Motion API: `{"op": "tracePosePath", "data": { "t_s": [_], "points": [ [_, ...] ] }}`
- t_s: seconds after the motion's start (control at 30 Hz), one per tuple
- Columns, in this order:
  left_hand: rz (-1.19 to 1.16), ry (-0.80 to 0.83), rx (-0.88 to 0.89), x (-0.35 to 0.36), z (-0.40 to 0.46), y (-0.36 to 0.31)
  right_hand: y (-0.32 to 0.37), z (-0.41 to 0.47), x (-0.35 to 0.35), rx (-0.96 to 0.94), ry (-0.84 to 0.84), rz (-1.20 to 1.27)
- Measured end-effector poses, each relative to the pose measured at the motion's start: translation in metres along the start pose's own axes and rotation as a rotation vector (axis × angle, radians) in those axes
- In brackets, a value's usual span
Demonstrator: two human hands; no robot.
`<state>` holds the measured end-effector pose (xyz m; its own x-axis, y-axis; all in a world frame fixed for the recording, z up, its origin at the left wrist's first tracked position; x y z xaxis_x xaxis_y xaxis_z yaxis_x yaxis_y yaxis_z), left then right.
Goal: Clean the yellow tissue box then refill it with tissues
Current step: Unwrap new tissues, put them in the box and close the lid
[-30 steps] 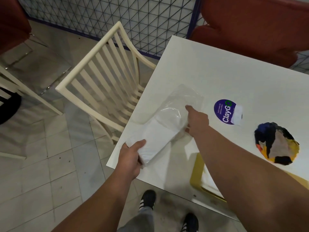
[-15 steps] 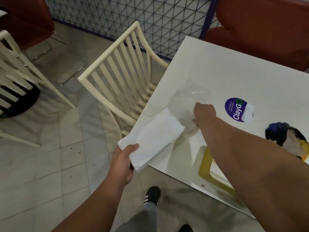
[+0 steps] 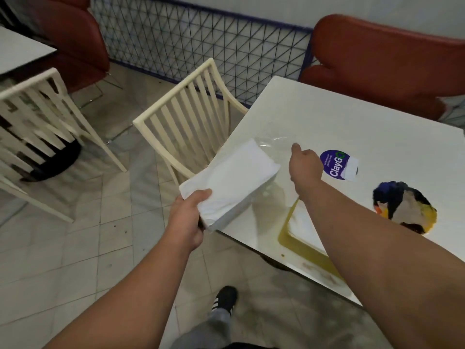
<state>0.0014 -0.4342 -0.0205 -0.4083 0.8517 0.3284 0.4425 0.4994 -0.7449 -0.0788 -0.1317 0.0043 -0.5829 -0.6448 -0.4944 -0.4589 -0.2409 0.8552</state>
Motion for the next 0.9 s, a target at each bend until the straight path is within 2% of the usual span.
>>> {"op": "tracePosePath", "data": {
  "t_s": [0.13, 0.27, 0.43, 0.5, 0.57, 0.7, 0.9],
  "points": [
    [-0.019, 0.064, 0.010, 0.043, -0.030, -0.009, -0.017, -0.021, -0.034, 0.123, 0.057, 0.161],
    [-0.004, 0.148, 0.009, 0.100, -0.068, -0.012, -0.048, -0.046, -0.059, 0.382, 0.191, 0.372],
    [0.076, 0.341, -0.089, 0.167, -0.103, 0.005, -0.070, -0.078, -0.077, 0.830, 0.510, 0.984],
    [0.138, 0.416, -0.155, 0.186, -0.112, 0.017, -0.068, -0.079, -0.095, 0.852, 0.593, 1.197],
    [0.233, 0.478, -0.221, 0.197, -0.112, 0.029, -0.068, -0.071, -0.121, 0.797, 0.567, 1.349],
    [0.474, 0.541, -0.288, 0.202, -0.091, 0.047, -0.074, -0.049, -0.163, 0.645, 0.461, 1.306],
    [0.709, 0.566, -0.318, 0.209, -0.048, 0.052, -0.086, -0.045, -0.181, 0.588, 0.464, 0.958]
  ]
}}
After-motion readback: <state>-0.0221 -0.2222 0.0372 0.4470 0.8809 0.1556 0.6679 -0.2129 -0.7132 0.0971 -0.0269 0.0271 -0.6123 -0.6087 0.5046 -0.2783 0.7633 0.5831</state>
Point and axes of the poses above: each hand's wrist, its own z-axis towards the middle knuckle, its own x-axis out of the palm, y = z × x, the point moved 9 cm from there along z, towards the middle knuckle, and after that the axes turned 8 degrees about -y, right-handed, at the moved point
